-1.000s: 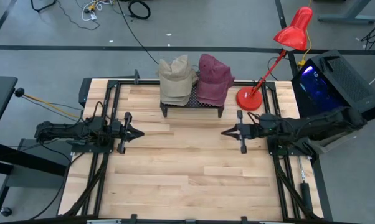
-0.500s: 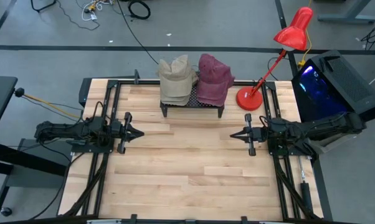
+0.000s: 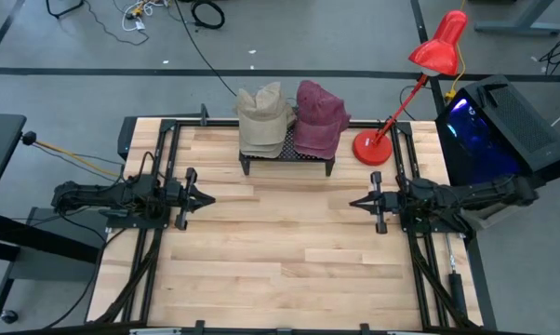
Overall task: Pick & Place hat
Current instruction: Return to Home Position
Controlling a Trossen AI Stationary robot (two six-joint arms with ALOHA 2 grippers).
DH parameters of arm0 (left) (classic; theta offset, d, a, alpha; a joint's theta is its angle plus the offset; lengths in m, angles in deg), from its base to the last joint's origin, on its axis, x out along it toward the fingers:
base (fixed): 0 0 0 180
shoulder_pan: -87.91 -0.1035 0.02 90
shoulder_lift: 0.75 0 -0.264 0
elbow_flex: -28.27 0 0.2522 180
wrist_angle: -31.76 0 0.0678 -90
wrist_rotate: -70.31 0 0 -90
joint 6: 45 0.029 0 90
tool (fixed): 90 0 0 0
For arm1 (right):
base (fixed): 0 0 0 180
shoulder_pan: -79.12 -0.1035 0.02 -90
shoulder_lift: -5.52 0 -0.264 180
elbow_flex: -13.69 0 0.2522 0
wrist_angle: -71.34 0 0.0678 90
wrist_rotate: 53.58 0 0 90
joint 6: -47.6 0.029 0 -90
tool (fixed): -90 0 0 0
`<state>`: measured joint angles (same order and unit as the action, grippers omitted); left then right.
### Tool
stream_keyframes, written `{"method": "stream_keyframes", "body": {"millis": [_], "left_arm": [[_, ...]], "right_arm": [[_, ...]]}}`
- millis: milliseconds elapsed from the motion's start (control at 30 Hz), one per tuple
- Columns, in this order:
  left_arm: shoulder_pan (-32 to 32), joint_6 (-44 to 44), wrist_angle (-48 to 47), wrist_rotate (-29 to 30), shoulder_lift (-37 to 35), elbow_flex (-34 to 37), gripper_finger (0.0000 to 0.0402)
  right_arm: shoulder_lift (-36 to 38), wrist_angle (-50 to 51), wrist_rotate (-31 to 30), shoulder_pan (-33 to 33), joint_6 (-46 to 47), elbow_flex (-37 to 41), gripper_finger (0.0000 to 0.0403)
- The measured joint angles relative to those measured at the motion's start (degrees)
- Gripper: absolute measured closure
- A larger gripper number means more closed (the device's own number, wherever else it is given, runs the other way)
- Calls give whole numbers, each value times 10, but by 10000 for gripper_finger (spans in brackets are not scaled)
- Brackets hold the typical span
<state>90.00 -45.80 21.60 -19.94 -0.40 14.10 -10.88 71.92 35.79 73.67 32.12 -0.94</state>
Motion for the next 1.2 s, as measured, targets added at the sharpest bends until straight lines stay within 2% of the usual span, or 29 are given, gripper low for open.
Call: {"method": "stream_keyframes", "body": {"millis": [267, 567, 733, 1200], "left_arm": [[0, 0, 0, 0, 0, 0, 372], [0, 0, 0, 0, 0, 0, 372], [0, 0, 0, 0, 0, 0, 372], [0, 0, 0, 0, 0, 0, 372]], "right_arm": [[53, 54, 2, 32, -2, 0, 403], [91, 88, 41, 76, -2, 0, 403], [124, 126, 41, 83, 0, 0, 403], [165, 122, 42, 79, 47, 0, 402]]}}
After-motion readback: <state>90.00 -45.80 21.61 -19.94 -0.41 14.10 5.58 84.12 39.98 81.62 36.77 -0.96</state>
